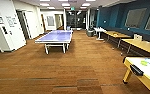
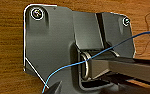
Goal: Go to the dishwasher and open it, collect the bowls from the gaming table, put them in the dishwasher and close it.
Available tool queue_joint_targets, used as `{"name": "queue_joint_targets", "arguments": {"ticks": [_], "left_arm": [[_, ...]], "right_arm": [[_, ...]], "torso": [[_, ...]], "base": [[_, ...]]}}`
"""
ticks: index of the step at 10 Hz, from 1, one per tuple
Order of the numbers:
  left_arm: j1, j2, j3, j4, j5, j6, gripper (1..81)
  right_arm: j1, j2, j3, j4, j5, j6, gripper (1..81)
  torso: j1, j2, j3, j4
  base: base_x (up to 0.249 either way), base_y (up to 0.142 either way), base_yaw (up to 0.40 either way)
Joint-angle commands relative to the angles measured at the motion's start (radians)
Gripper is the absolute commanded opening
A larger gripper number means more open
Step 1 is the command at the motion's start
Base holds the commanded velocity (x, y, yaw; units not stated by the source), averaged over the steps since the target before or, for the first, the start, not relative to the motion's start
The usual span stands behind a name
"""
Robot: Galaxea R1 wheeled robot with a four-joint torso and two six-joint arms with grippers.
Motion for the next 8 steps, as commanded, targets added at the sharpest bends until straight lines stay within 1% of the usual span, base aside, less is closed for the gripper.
{"name": "queue_joint_targets", "arguments": {"ticks": [1, 5, 8], "left_arm": [[-0.037, -0.01, 0.006, 0.001, 0.062, 0.002, 81.1], [-0.037, -0.01, 0.006, 0.002, 0.063, 0.002, 81.1], [-0.036, -0.012, 0.006, 0.007, 0.063, 0.004, 81.1]], "right_arm": [[0.039, 0.001, 0.006, -0.01, -0.054, -0.002, 81.1], [0.039, 0.001, 0.006, -0.01, -0.054, -0.002, 81.1], [0.039, 0.002, 0.006, -0.01, -0.054, -0.002, 81.1]], "torso": [[0.0, 0.0, 0.0, 0.0], [0.0, 0.0, 0.0, 0.0], [0.001, 0.0, 0.0, 0.0]], "base": [[0.212, 0.0, 0.0], [0.204, 0.0, 0.0], [0.141, 0.0, 0.0]]}}
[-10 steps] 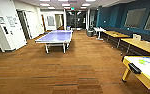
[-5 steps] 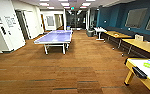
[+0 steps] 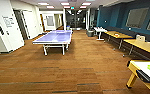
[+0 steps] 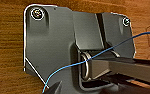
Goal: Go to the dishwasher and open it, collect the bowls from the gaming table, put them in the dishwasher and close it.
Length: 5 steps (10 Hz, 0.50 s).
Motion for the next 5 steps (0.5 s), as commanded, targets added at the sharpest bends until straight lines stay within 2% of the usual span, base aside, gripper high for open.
{"name": "queue_joint_targets", "arguments": {"ticks": [1, 5], "left_arm": [[-0.037, -0.012, 0.006, 0.006, 0.064, 0.004, 81.1], [-0.037, -0.013, 0.006, 0.006, 0.067, 0.002, 81.1]], "right_arm": [[0.036, 0.002, 0.006, -0.009, -0.054, -0.002, 81.1], [0.036, 0.004, 0.006, -0.009, -0.054, -0.002, 81.1]], "torso": [[0.0, 0.0, 0.0, 0.0], [0.0, 0.0, 0.0, 0.0]], "base": [[0.082, 0.0, 0.0], [0.0, 0.0, 0.0]]}}
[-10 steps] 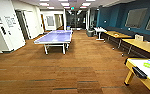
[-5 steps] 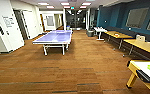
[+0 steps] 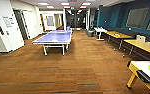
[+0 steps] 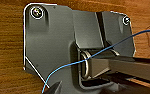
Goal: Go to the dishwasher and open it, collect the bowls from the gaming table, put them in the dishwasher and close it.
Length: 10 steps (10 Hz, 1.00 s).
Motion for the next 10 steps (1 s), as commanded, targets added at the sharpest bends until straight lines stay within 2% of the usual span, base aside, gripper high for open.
{"name": "queue_joint_targets", "arguments": {"ticks": [1, 6, 10], "left_arm": [[-0.038, -0.013, 0.006, 0.006, 0.063, 0.002, 81.1], [-0.036, -0.012, 0.006, 0.006, 0.065, 0.003, 81.1], [-0.038, -0.01, 0.006, 0.003, 0.066, 0.002, 81.1]], "right_arm": [[0.041, 0.003, 0.006, -0.009, -0.054, -0.002, 81.1], [0.039, 0.003, 0.006, -0.008, -0.054, -0.002, 81.1], [0.038, 0.002, 0.006, -0.008, -0.054, -0.002, 81.1]], "torso": [[0.0, 0.0, 0.0, 0.0], [0.0, 0.0, 0.0, 0.0], [0.0, 0.0, 0.0, 0.0]], "base": [[0.0, 0.0, 0.0], [0.0, 0.0, -0.037], [0.0, 0.0, -0.215]]}}
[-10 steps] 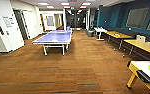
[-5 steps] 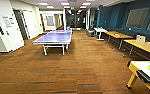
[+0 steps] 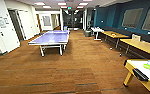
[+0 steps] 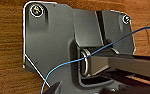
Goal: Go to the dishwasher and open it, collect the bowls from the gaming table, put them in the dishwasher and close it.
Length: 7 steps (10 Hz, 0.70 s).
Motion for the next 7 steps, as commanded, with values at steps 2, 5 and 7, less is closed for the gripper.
{"name": "queue_joint_targets", "arguments": {"ticks": [2, 5, 7], "left_arm": [[-0.046, -0.009, 0.006, 0.004, 0.057, 0.003, 81.1], [-0.047, -0.002, 0.006, 0.026, 0.052, 0.005, 81.1], [-0.048, 0.005, 0.006, 0.05, 0.052, 0.005, 81.1]], "right_arm": [[0.034, 0.006, 0.007, -0.007, -0.054, -0.002, 81.1], [0.027, 0.007, 0.007, -0.007, -0.053, -0.002, 81.1], [0.032, -0.003, 0.004, -0.001, -0.045, -0.001, 81.1]], "torso": [[0.0, 0.0, 0.0, 0.0], [0.0, 0.0, 0.0, 0.0], [0.0, 0.0, 0.0, 0.0]], "base": [[0.0, 0.0, -0.303], [0.0, 0.0, -0.318], [0.0, 0.0, -0.32]]}}
